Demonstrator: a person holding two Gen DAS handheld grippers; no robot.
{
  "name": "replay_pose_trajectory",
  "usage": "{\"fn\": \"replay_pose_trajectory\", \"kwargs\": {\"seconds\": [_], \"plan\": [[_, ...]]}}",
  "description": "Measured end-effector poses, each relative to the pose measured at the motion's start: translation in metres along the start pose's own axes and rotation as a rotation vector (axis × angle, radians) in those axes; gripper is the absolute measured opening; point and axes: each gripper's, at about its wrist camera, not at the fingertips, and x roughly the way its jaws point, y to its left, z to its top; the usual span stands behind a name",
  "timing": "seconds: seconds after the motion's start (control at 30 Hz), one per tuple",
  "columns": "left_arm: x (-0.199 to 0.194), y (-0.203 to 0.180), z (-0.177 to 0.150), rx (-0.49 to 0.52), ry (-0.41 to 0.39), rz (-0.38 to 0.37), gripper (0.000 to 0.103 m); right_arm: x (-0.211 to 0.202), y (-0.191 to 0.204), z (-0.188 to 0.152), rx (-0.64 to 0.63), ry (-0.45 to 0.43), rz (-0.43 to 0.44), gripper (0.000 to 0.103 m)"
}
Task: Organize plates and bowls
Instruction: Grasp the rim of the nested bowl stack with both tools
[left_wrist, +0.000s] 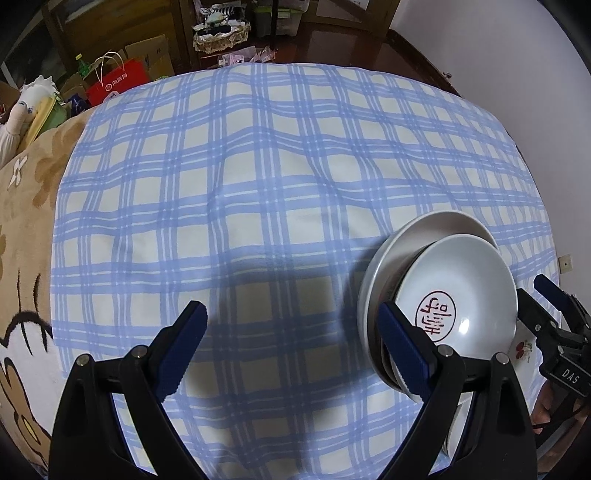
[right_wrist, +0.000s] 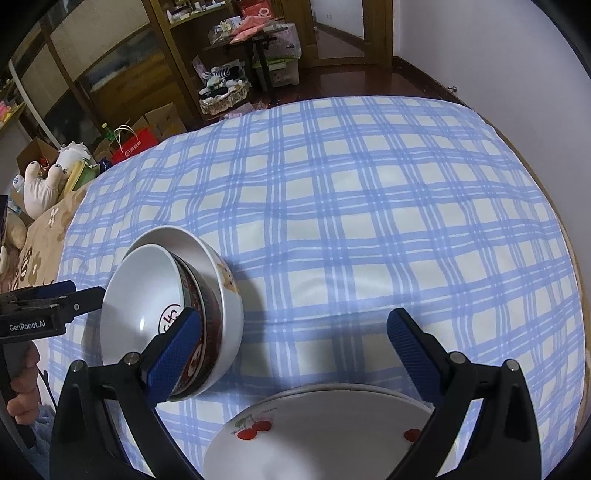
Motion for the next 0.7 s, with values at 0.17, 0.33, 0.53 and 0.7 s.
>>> {"fn": "replay_pose_trajectory", "kwargs": {"seconds": [0.17,0.33,0.53,0.7], "plan": [[0.008,-0.002,0.002,0.001,0.022,0.013,0.092,0.004,0.003,0.000,-0.009,0.009,-0.012,0.103],[0.009,-0.002,0.003,-0.001,0.020,0.015,0.092,0.007,-0.001,0.000,0.018,0.026,-0.005,0.103],[0.008,-0.002,0.004,-0.005,0.019,0.015,0.092,0.013,-0.005,0.000,0.039,0.058,-0.019,0.103],[0.010,-0.002,0.005,-0.009,0.023,0.012,0.092,0.012,-0.003,-0.001,0.027,0.061,-0.028,0.103]]}}
